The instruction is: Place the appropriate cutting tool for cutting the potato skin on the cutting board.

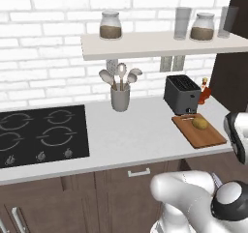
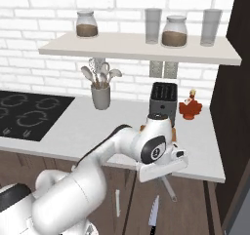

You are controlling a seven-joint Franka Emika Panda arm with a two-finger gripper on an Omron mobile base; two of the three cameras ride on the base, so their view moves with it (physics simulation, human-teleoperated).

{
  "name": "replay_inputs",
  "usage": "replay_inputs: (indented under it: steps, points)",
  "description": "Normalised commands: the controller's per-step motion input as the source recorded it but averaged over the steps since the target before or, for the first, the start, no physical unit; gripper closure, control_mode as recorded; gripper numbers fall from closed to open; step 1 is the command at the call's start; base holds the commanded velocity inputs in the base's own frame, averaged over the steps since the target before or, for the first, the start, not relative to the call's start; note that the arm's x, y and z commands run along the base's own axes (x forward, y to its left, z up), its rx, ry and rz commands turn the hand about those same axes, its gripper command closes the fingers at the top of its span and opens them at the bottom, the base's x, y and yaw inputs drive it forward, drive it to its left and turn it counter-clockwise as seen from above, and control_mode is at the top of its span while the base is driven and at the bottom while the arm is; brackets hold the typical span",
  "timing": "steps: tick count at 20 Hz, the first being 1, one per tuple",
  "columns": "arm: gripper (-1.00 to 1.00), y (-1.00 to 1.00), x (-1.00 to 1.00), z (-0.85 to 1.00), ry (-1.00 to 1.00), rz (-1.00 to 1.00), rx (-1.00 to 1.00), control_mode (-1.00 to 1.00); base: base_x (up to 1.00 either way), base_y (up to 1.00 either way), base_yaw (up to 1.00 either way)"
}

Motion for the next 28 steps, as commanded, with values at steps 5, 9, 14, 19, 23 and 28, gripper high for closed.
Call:
replay_inputs:
  steps: [5,9,14,19,23,28]
  points:
    - [1.0,0.0,0.94,0.35,0.0,0.1,0.02,-1.0,0.0,0.0,0.0]
    - [1.0,0.0,0.81,0.0,0.02,0.18,0.07,-1.0,0.0,0.0,0.0]
    - [1.0,0.0,0.75,-0.09,0.09,0.2,0.05,-1.0,0.0,0.0,0.0]
    - [1.0,0.0,0.63,-0.29,0.14,0.19,0.02,-1.0,0.0,0.0,0.0]
    - [1.0,0.03,0.56,-0.38,0.19,0.17,0.0,-1.0,0.0,0.0,0.0]
    - [1.0,0.0,0.5,-0.38,0.21,0.16,0.03,-1.0,0.0,0.0,0.0]
